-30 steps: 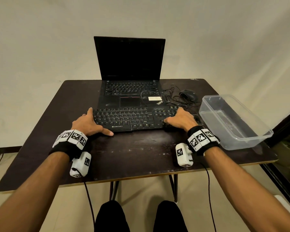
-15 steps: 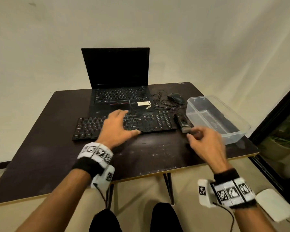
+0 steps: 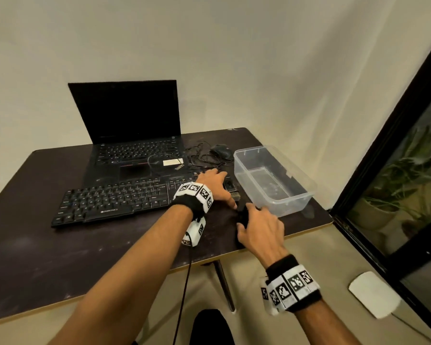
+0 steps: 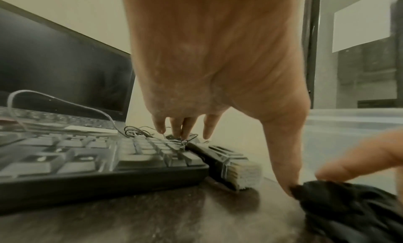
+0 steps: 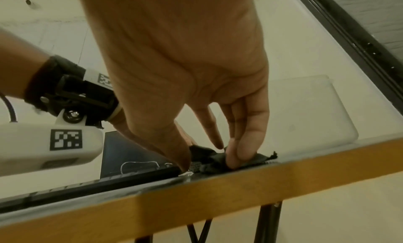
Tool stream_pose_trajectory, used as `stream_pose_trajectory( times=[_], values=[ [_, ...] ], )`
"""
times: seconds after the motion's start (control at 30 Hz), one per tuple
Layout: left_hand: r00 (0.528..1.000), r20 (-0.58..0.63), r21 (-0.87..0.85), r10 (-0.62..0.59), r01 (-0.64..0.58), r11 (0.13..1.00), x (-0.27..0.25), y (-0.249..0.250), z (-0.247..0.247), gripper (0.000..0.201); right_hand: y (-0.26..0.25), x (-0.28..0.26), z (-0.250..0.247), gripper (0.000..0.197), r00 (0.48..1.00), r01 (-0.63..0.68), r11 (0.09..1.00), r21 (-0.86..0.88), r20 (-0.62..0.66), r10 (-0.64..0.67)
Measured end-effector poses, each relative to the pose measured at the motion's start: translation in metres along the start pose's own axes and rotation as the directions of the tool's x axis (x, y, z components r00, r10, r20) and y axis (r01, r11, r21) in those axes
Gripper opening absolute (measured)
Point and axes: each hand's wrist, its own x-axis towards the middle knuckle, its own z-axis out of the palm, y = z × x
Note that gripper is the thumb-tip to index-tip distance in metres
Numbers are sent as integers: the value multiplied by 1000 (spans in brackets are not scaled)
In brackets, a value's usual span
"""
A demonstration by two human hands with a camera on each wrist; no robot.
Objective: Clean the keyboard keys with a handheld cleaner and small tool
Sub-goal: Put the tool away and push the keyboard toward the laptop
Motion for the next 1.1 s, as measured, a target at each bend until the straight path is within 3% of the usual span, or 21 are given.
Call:
stream_pose_trajectory(
  times=[0.13,0.23,0.5,0.67,0.77,0.93,1.1],
  values=[
    [999,11,24,-32,32,999,14,2,9,121,6,8,3,33,1000,2,999,-50,-7,-2],
    [998,-64,15,-22,23,1000,17,4,13,111,12,12,2,23,1000,4,998,-57,10,-3],
    [970,-241,-20,4,-10,1000,-7,8,21,94,19,2,4,17,999,17,989,148,-32,-12],
    [885,-464,-226,-36,-80,971,-34,-3,-4,95,26,-18,-27,11,987,92,889,448,-162,-21],
    [830,-558,-301,-18,-182,936,-47,3,-26,104,34,-15,-68,12,959,171,834,525,-281,-19],
    [840,-535,-261,94,-269,927,-58,52,-59,106,58,17,-122,13,925,156,835,528,-374,64],
    [903,-379,-37,202,-232,972,-36,112,-50,58,82,79,-133,16,946,17,919,395,-305,113]
  ],
)
